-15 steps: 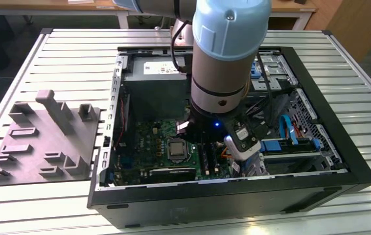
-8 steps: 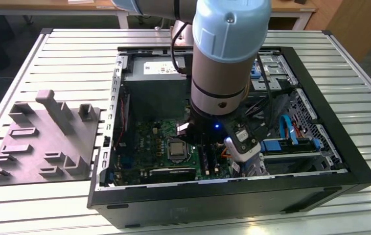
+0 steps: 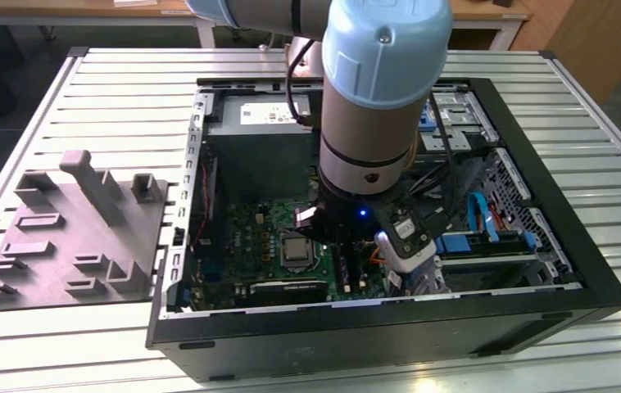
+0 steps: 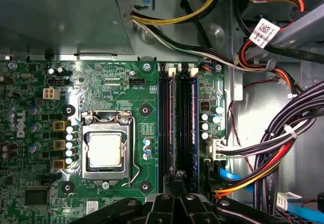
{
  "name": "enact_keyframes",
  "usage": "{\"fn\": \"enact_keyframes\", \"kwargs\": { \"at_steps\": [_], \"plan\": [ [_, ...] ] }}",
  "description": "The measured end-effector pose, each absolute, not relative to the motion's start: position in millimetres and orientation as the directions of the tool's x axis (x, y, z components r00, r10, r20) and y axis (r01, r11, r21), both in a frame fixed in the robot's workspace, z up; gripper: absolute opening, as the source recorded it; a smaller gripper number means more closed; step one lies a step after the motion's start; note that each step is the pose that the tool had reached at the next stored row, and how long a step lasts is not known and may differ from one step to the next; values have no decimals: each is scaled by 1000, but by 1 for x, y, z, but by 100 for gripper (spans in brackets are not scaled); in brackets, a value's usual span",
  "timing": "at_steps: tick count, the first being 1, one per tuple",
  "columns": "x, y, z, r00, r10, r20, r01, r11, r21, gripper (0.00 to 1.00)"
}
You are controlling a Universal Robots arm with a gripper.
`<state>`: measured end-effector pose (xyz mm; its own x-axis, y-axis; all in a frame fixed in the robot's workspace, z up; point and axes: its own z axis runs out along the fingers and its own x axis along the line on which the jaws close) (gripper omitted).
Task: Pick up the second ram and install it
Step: 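Press down the second ram until it locks into place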
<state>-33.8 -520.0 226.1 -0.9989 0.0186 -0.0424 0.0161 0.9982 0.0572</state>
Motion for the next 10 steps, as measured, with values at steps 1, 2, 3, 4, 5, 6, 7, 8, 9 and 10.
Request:
{"fn": "enact_keyframes", "kwargs": {
  "at_steps": [1,2,3,4,5,6,7,8,9,10],
  "plan": [
    [-34,-520,226,-999,19,-42,16,998,57,10],
    [-34,-520,226,-999,19,-42,16,998,57,10],
    [-34,-520,225,-999,19,-43,16,998,58,10],
    [-34,-520,224,-999,19,-43,16,998,58,10],
    [-34,-520,224,-999,19,-42,16,998,57,10],
    [-34,-520,224,-999,19,-42,16,998,57,10],
    [-34,-520,224,-999,19,-42,16,998,57,10],
    [-34,-520,224,-999,19,-42,16,998,57,10],
    [-34,-520,223,-999,19,-42,16,998,58,10],
    [-34,-520,222,-999,19,-42,16,998,57,10]
  ]
}}
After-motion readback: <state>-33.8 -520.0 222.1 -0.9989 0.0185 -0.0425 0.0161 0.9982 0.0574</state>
